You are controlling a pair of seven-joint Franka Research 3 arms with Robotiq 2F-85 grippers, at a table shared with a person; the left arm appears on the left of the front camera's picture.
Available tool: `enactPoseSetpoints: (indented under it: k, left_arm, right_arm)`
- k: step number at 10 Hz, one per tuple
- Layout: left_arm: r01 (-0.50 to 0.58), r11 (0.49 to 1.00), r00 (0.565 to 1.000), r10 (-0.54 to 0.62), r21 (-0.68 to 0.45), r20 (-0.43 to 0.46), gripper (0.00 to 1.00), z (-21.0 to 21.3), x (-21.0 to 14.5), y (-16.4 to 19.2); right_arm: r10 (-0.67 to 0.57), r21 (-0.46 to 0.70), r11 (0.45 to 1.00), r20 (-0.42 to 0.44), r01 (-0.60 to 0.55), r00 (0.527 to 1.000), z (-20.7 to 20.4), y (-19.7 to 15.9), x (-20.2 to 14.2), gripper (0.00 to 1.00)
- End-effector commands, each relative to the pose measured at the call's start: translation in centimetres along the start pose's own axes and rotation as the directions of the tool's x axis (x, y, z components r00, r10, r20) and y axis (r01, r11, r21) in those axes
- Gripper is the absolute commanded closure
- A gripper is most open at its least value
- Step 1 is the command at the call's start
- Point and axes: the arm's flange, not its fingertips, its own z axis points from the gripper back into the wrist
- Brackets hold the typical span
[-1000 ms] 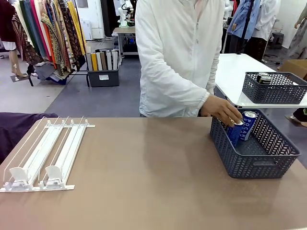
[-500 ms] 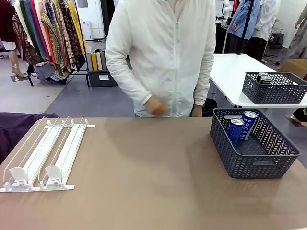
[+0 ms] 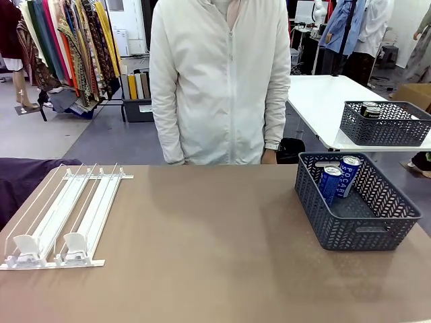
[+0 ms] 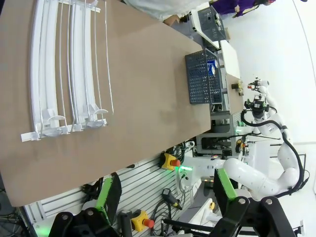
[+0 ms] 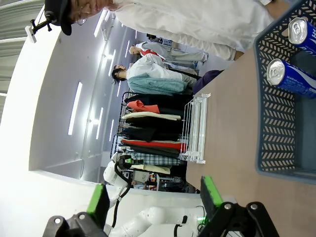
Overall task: Retrieve and store the cans from the dispenser.
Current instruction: Pick up one can from the Automatic Can Dispenser and place it in the middle of the table.
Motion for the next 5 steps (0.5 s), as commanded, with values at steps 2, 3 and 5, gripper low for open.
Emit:
enactPoseSetpoints:
  k: [2,3,5]
  left_arm:
    - [-0.003,1.0,1.0,0.003,-0.021,0.009,0.0,0.05,-0.01,-0.16]
    - [-0.003,1.0,1.0,0.003,-0.021,0.009,0.0,0.05,-0.01,-0.16]
    - [-0.003,1.0,1.0,0.003,-0.021,0.009,0.0,0.05,-0.01,-0.16]
  right_arm:
    - [0.025,-0.005,1.0,-0.01,-0.025,1.0,0.07,0.08,0.0,0.0]
    - [0.025,-0.005,1.0,-0.01,-0.025,1.0,0.07,0.08,0.0,0.0]
    - [0.025,-0.005,1.0,-0.01,-0.025,1.0,0.07,0.08,0.0,0.0]
